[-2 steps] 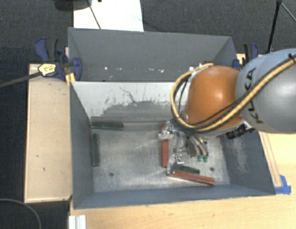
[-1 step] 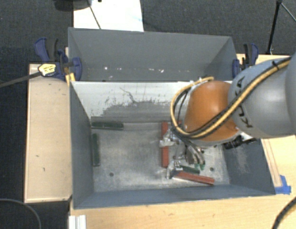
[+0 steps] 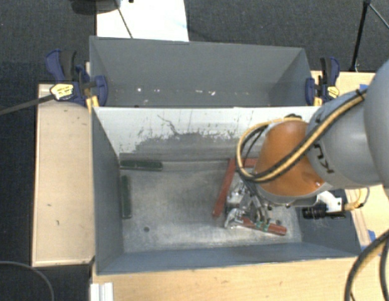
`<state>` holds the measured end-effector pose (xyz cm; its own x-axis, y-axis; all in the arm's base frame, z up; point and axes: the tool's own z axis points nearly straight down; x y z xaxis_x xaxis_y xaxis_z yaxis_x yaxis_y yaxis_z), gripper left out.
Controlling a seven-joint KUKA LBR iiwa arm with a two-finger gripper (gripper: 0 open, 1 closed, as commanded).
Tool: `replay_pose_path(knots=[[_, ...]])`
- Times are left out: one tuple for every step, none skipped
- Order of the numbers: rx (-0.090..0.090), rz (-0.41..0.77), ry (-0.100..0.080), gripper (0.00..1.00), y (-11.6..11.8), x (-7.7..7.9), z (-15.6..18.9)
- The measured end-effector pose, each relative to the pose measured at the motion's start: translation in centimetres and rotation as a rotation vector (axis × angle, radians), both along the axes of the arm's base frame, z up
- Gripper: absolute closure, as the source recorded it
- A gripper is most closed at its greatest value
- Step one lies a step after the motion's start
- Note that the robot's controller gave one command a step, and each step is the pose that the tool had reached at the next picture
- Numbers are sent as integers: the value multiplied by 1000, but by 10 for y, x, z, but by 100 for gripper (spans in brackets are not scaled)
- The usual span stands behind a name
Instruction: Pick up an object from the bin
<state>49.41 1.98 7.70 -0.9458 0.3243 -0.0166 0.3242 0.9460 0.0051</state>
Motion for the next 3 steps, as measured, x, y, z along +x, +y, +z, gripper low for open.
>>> replay_pose_path(knots=[[0,-2,0,100,0,0,0],[1,13,20,100,5,7,39],[1,9,22,100,2,10,103]])
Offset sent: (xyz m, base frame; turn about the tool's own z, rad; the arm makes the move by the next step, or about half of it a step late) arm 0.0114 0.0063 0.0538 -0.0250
